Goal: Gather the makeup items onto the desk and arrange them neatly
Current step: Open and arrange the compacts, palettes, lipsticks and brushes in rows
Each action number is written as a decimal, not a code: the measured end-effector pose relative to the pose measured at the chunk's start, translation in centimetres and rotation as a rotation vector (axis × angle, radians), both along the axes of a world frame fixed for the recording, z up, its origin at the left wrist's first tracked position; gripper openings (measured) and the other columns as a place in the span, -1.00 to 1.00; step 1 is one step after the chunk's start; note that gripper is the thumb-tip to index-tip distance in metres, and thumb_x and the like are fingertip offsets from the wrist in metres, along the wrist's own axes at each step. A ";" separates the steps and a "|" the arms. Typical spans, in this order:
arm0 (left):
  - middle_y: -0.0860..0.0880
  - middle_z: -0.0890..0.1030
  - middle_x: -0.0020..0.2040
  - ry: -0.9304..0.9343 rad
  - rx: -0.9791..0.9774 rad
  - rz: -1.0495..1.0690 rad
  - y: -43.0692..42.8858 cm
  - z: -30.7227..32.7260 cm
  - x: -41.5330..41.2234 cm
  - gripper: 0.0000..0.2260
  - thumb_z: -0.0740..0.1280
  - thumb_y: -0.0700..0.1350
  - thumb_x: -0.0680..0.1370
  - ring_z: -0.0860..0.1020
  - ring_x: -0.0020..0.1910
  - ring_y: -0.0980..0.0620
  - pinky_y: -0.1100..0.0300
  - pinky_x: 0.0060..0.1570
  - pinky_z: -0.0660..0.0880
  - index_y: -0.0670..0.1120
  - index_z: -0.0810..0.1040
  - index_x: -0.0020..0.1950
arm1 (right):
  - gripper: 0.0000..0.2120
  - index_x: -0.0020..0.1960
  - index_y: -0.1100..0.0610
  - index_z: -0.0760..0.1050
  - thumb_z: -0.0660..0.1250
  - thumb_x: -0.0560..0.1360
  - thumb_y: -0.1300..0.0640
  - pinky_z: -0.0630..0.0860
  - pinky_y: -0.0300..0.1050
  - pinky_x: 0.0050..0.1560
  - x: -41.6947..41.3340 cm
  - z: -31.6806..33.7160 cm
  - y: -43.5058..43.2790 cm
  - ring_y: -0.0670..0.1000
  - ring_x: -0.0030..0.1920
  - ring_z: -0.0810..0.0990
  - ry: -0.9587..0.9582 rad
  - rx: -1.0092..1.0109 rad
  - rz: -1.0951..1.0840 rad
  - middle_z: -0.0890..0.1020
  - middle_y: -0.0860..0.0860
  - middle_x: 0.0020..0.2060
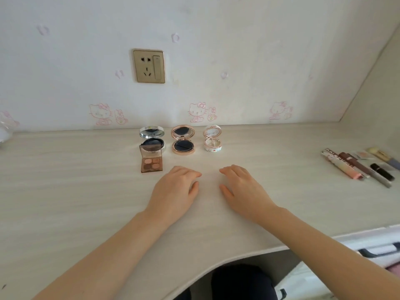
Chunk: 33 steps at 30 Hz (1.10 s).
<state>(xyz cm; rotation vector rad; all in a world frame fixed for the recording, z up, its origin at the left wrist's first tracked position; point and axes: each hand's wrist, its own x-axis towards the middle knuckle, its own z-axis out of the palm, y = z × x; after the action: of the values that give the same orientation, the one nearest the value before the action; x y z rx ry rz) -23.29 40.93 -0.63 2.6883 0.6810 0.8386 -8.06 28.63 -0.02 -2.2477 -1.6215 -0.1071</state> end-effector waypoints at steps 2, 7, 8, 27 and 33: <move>0.05 0.64 0.08 0.008 -0.002 -0.041 -1.6 0.1 1.7 -0.77 0.30 -0.13 0.54 0.47 0.21 0.07 0.12 0.06 0.50 -0.05 0.61 0.18 | -0.62 0.33 0.24 0.41 0.27 0.54 0.17 0.35 -0.05 0.31 1.3 -0.1 -2.2 0.17 0.37 0.37 -0.018 0.027 -0.040 0.50 0.14 0.26; 0.07 0.61 0.14 0.041 -0.011 -0.138 -5.5 0.7 6.8 -0.73 0.23 -0.11 0.58 0.43 0.26 0.10 0.14 0.10 0.45 -0.02 0.56 0.25 | -0.60 0.39 0.17 0.34 0.20 0.58 0.10 0.26 -0.12 0.35 4.5 0.1 -8.0 0.07 0.45 0.26 -0.035 0.014 -0.168 0.45 0.08 0.32; 0.07 0.60 0.15 0.046 -0.018 -0.155 -6.3 1.0 8.0 -0.73 0.22 -0.10 0.59 0.42 0.27 0.10 0.15 0.11 0.43 -0.01 0.55 0.26 | -0.60 0.41 0.15 0.32 0.19 0.59 0.08 0.25 -0.14 0.35 5.3 0.1 -9.2 0.06 0.45 0.24 -0.040 0.008 -0.191 0.44 0.07 0.34; 0.01 0.66 0.05 -0.036 -0.207 -0.370 -15.2 1.6 31.0 -0.80 0.25 -0.11 0.57 0.53 0.12 -0.06 0.03 0.07 0.48 -0.03 0.63 0.11 | -0.68 0.29 0.17 0.44 0.20 0.57 0.09 0.39 0.01 0.19 23.1 2.4 -21.6 0.14 0.26 0.43 -0.041 0.048 -0.541 0.55 0.10 0.18; -0.03 0.63 0.05 0.024 -0.182 -0.385 -16.4 2.5 38.5 -0.78 0.22 -0.06 0.58 0.48 0.14 -0.03 0.02 0.07 0.48 -0.02 0.60 0.15 | -0.70 0.23 0.19 0.51 0.18 0.57 0.12 0.41 0.00 0.17 30.1 3.5 -22.0 0.18 0.20 0.46 -0.059 -0.017 -0.627 0.56 0.12 0.16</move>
<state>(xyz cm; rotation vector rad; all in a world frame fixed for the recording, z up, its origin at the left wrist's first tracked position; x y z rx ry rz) 15.25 24.57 1.85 2.5459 0.2154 0.6119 22.01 6.62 3.47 -2.7037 -0.8858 -0.3201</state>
